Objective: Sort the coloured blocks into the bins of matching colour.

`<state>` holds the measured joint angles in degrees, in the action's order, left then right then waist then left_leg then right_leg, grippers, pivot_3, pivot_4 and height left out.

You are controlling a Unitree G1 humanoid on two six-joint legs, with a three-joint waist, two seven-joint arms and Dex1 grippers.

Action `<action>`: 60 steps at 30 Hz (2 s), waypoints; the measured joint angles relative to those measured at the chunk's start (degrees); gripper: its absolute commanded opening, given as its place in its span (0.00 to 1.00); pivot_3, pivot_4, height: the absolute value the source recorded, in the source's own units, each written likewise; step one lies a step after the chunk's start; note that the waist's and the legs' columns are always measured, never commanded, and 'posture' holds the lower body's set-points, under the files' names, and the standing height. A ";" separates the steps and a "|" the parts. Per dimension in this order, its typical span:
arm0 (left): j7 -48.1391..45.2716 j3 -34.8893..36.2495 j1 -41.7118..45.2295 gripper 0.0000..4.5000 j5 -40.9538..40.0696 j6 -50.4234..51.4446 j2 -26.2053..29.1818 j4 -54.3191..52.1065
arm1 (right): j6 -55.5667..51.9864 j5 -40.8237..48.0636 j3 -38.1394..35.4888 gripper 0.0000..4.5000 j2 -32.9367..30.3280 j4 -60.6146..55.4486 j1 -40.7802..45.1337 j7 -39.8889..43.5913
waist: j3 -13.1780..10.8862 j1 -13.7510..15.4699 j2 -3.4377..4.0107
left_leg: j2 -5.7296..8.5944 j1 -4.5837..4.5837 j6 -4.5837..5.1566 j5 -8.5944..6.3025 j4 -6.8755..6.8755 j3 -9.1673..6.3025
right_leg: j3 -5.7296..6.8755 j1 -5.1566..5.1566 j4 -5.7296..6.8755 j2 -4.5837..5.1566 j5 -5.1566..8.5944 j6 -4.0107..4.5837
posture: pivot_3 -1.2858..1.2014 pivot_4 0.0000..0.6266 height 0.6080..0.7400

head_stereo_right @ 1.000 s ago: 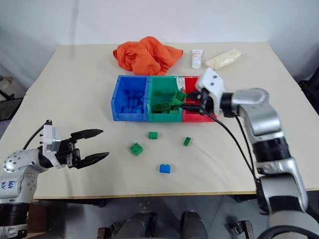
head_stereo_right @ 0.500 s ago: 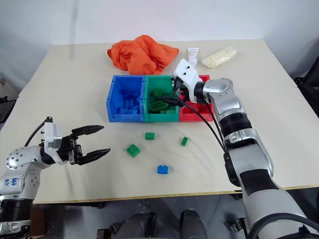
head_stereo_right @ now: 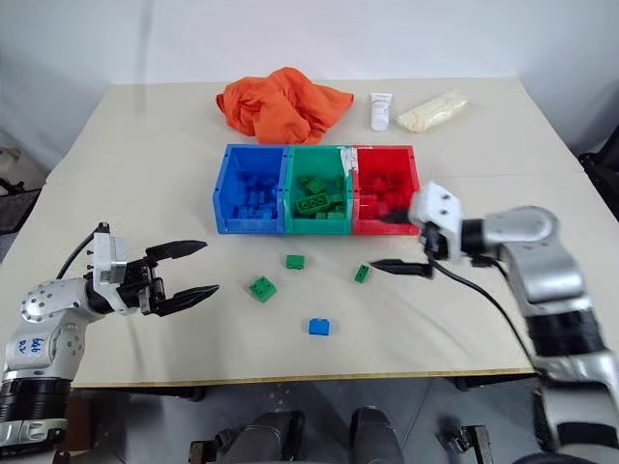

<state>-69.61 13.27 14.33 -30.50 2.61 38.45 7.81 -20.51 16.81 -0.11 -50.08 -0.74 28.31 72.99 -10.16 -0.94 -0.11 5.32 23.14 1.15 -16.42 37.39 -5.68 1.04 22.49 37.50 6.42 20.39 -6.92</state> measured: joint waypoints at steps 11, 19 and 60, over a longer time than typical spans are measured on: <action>-1.24 -0.02 0.74 1.00 0.06 -0.31 0.19 1.90 | -2.51 0.35 -4.33 0.99 -7.22 -5.89 -11.82 -1.22 | 0.00 0.12 0.00 | -0.07 -0.06 -0.01 0.06 0.01 0.25 | -0.08 -0.02 -0.10 0.00 0.00 0.00 | 0.52 0.24 1.00; -0.51 0.24 -0.29 1.00 0.06 -0.22 0.08 0.19 | 0.18 -3.94 8.01 0.99 1.69 1.72 2.09 -0.75 | 0.00 0.65 0.00 | -0.04 -0.04 0.00 0.05 0.01 0.23 | -0.08 0.01 -0.09 0.01 0.00 0.00 | 0.52 0.24 1.00; 4.54 1.37 -5.14 1.00 -0.83 1.13 -1.38 -8.32 | 18.27 -10.25 8.92 0.33 27.73 44.54 37.05 -10.09 | 0.00 -1.23 0.01 | -0.06 -0.05 -0.14 0.14 -0.14 0.09 | 0.04 0.13 0.25 -0.03 0.00 0.00 | 0.52 0.24 1.00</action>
<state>-65.07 14.64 9.18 -31.33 3.74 37.07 -0.50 -2.24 6.56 8.81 -22.36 43.80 65.36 62.89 -10.16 -2.17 -0.11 5.27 23.09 1.01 -16.29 37.26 -5.58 1.08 22.62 37.76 6.38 20.39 -6.92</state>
